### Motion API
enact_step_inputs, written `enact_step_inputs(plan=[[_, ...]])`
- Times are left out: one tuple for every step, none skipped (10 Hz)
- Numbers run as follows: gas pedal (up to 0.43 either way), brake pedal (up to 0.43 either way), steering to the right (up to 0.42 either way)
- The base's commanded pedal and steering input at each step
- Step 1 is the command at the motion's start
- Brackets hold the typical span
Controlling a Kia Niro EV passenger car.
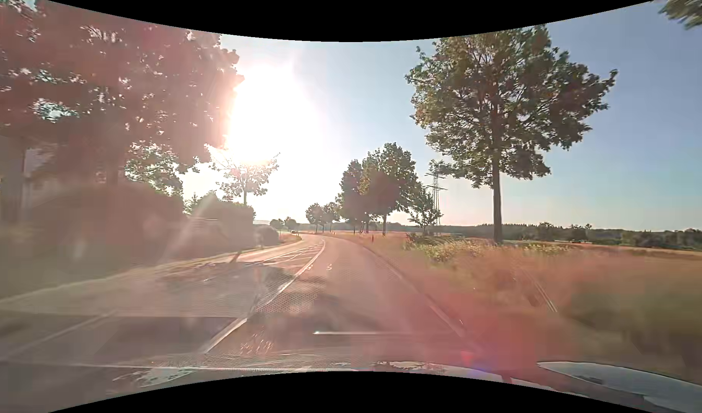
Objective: Follow the waypoints while adhering to traffic rules and regulations
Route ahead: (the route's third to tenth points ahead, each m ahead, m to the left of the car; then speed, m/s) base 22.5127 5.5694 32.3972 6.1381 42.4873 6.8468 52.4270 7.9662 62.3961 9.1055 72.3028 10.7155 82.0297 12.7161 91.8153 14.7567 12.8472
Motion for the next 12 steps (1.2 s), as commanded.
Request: enact_step_inputs(plan=[[0.098, 0.000, -0.013], [0.098, 0.000, -0.014], [0.098, 0.000, -0.013], [0.098, 0.000, -0.013], [0.098, 0.000, -0.013], [0.098, 0.000, -0.013], [0.098, 0.000, -0.013], [0.098, 0.000, -0.013], [0.098, 0.000, -0.013], [0.098, 0.000, -0.013], [0.098, 0.000, -0.013], [0.098, 0.000, -0.012]])
